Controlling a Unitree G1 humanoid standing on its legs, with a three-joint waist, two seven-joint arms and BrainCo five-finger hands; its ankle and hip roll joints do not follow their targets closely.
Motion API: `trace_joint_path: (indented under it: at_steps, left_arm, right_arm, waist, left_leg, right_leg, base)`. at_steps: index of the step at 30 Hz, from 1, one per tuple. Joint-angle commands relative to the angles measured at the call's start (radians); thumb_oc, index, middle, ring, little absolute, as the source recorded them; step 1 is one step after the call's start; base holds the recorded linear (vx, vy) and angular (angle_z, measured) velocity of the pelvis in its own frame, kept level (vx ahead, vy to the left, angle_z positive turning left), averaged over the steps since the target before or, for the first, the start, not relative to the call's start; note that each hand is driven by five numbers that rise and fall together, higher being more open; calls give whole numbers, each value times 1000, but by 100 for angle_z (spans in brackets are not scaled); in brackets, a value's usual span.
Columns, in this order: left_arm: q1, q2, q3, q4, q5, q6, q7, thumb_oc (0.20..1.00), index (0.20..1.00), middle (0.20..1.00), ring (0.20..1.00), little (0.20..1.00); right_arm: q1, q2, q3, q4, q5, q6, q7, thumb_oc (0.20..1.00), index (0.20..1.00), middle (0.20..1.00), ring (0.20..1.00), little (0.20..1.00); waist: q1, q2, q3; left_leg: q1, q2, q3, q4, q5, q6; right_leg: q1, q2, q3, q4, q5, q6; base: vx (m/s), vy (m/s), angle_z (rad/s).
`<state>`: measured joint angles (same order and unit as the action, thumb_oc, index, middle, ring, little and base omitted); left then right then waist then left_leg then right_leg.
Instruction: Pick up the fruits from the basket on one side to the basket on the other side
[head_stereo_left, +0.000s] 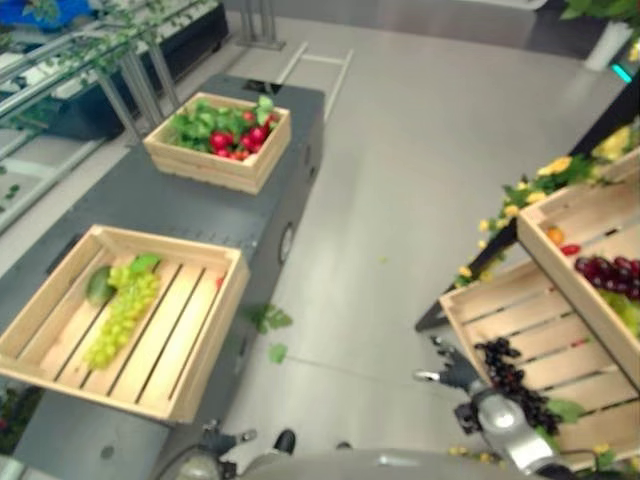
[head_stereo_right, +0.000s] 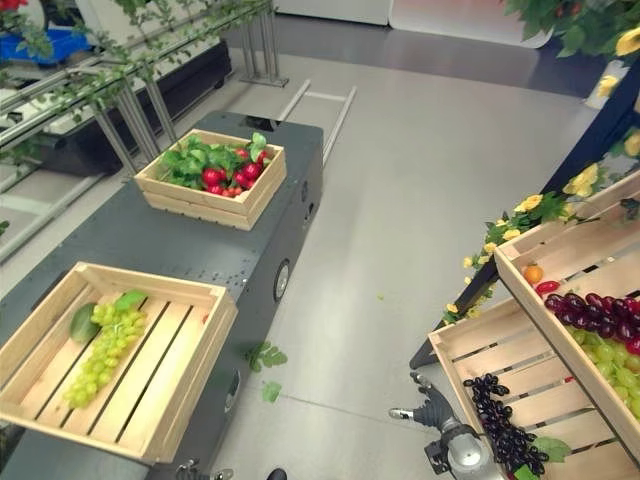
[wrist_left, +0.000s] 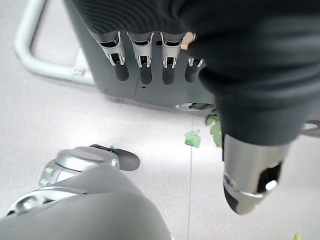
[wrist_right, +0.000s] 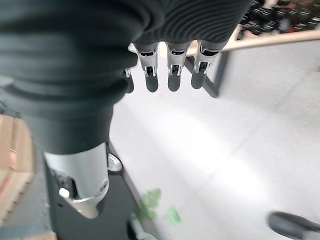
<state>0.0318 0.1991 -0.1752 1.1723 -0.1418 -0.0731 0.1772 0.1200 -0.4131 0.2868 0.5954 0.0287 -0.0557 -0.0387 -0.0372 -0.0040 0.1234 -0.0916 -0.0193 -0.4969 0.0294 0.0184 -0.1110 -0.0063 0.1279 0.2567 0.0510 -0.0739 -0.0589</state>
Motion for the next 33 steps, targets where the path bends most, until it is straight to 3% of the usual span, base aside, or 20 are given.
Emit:
trace_joint_path:
  at_steps: [1, 2, 7, 8, 9, 10, 13, 14, 17, 18, 19, 20, 21, 23, 27, 29, 30, 32, 33]
  left_arm:
    - [-25, -44, -14, 6, -35, -20, -6, 1000, 1000, 1000, 1000, 1000]
    - [-23, -49, -22, 4, -33, -22, -3, 1000, 1000, 1000, 1000, 1000]
    - [-56, -57, -76, 3, 68, -12, 19, 1000, 1000, 1000, 1000, 1000]
    - [-57, -56, -75, 4, 68, -12, 20, 1000, 1000, 1000, 1000, 1000]
    - [-63, -50, -60, 9, 64, -11, 20, 1000, 1000, 1000, 1000, 1000]
    - [-62, -47, -47, 18, 54, -13, 20, 1000, 1000, 1000, 1000, 1000]
    - [-48, -51, -1, 48, 2, -18, 8, 1000, 1000, 1000, 1000, 1000]
    - [-48, -51, 0, 48, 2, -18, 7, 1000, 1000, 1000, 1000, 1000]
    - [-38, -68, 44, 77, -75, -17, -33, 1000, 1000, 1000, 1000, 1000]
    - [-38, -68, 44, 77, -75, -17, -33, 1000, 1000, 1000, 1000, 1000]
    - [-33, -79, 55, 91, -95, -16, -64, 1000, 1000, 1000, 1000, 1000]
    - [-31, -80, 54, 96, -96, -12, -71, 1000, 1000, 1000, 1000, 1000]
    - [-36, -85, 52, 98, -94, -12, -76, 1000, 1000, 1000, 1000, 1000]
    - [-33, -82, 53, 104, -98, -8, -87, 1000, 1000, 1000, 1000, 1000]
    - [-29, -57, 43, 92, -58, -7, -91, 1000, 1000, 1000, 1000, 1000]
    - [-40, -43, 24, 99, -30, -4, -103, 1000, 1000, 1000, 1000, 1000]
    - [-49, -32, 18, 100, -23, -3, -106, 1000, 1000, 1000, 1000, 1000]
    - [-62, -15, 12, 98, -23, -4, -107, 1000, 1000, 1000, 1000, 1000]
    - [-63, -14, 12, 99, -23, -4, -107, 1000, 1000, 1000, 1000, 1000]
  right_arm:
    - [-20, -37, -37, -69, -21, -29, -37, 1000, 1000, 1000, 1000, 1000]
    - [-26, -40, -36, -37, -20, -30, -47, 1000, 1000, 1000, 1000, 1000]
    - [-63, -15, -26, 171, -51, -29, -113, 1000, 1000, 1000, 1000, 1000]
    - [-66, -14, -25, 175, -51, -31, -114, 1000, 1000, 1000, 1000, 1000]
    - [-87, 4, -16, 258, -65, -24, -127, 1000, 1000, 1000, 1000, 1000]
    - [-94, 12, -13, 297, -65, -18, -125, 1000, 1000, 1000, 1000, 1000]
    - [-99, 37, -19, 380, -60, -11, -117, 1000, 1000, 1000, 1000, 1000]
    - [-100, 37, -19, 381, -60, -11, -118, 1000, 1000, 1000, 1000, 1000]
    - [-87, 77, -70, 470, -6, -6, -111, 1000, 1000, 1000, 1000, 1000]
    - [-87, 77, -70, 470, -6, -6, -111, 1000, 1000, 1000, 1000, 1000]
    - [-80, 100, -100, 545, 12, 3, -104, 1000, 1000, 1000, 1000, 1000]
    - [-79, 110, -108, 569, 17, 7, -106, 1000, 1000, 1000, 1000, 1000]
    - [-87, 115, -115, 596, 23, 11, -106, 1000, 1000, 1000, 1000, 1000]
    - [-100, 131, -123, 622, 31, 19, -100, 1000, 1000, 1000, 1000, 1000]
    - [-98, 163, -114, 615, 40, 14, -99, 1000, 1000, 1000, 1000, 1000]
    - [-107, 179, -115, 625, 54, 13, -101, 1000, 1000, 1000, 1000, 1000]
    - [-110, 185, -115, 625, 63, 12, -98, 1000, 1000, 1000, 1000, 1000]
    - [-118, 195, -104, 626, 74, 7, -92, 1000, 1000, 1000, 1000, 1000]
    - [-119, 196, -104, 626, 74, 7, -92, 1000, 1000, 1000, 1000, 1000]
  waist:
    - [35, -26, 23]
    - [41, -19, 32]
    - [22, -19, 71]
    - [22, -20, 69]
    - [21, -15, 71]
    - [25, -20, 74]
    - [20, -36, 60]
    - [18, -36, 59]
    - [-5, -39, 25]
    - [-5, -39, 26]
    - [-23, -19, 3]
    - [-27, -7, -4]
    - [-24, -2, -8]
    - [-18, -12, -15]
    - [-1, -28, -23]
    - [-6, -39, -15]
    - [-17, -39, -6]
    - [-31, -42, 4]
    - [-31, -43, 2]
  left_leg:
    - [-73, -80, 15, -8, 62, 8]
    - [-87, -76, 20, -9, 76, 3]
    - [-213, -22, 390, -21, 86, 28]
    - [-218, -22, 391, -16, 83, 28]
    - [-234, -11, 512, 25, 89, 36]
    - [-228, -16, 513, 76, 81, 35]
    - [-136, -47, 471, 173, -31, 55]
    - [-139, -47, 469, 172, -28, 55]
    - [8, -67, 496, 193, -166, 70]
    - [8, -67, 496, 194, -167, 70]
    - [90, -41, 531, 122, -187, 68]
    - [113, -23, 539, 57, -169, 68]
    - [115, -33, 530, 18, -159, 77]
    - [125, -33, 527, -8, -160, 82]
    - [159, -36, 507, -116, -119, 100]
    - [139, -42, 486, -117, -108, 106]
    - [140, -40, 466, -117, -107, 111]
    - [128, -42, 436, -116, -82, 127]
    - [124, -42, 437, -116, -79, 126]
  right_leg:
    - [25, -10, -10, -70, -34, 62]
    - [37, -7, -18, -98, -26, 60]
    - [37, -49, -129, -138, -13, 84]
    - [35, -50, -128, -138, -13, 85]
    - [20, -52, -177, -138, -5, 94]
    - [17, -61, -194, -138, 5, 94]
    - [-9, -102, -254, -138, 28, 104]
    - [-12, -102, -256, -138, 30, 104]
    - [-40, -144, -355, -138, 50, 115]
    - [-39, -143, -355, -138, 50, 115]
    - [-56, -153, -416, -138, 63, 121]
    - [-66, -152, -440, -138, 69, 124]
    - [-66, -158, -457, -138, 78, 128]
    - [-64, -166, -464, -123, 88, 134]
    - [-87, -166, -454, -94, 100, 144]
    - [-122, -169, -412, -60, 100, 152]
    - [-140, -152, -337, -27, 90, 155]
    - [-165, -73, -172, 51, 50, 160]
    - [-168, -74, -171, 50, 53, 160]
  base:
    - [-231, -194, 71]
    - [-220, -138, 65]
    - [-239, -96, 68]
    - [-246, -63, 90]
    - [-247, -66, 81]
    - [-362, -89, 89]
    - [-211, -37, 53]
    - [-128, -8, 62]
    - [-128, 29, 77]
    - [-109, 96, 70]
    - [-117, 122, 66]
    - [-115, 162, 93]
    - [-65, 126, 87]
    - [-15, 102, 102]
    - [-62, 123, 45]
    - [-125, 123, 1]
    - [-106, 125, 23]
    - [-104, 121, 45]
    - [-92, 53, 36]
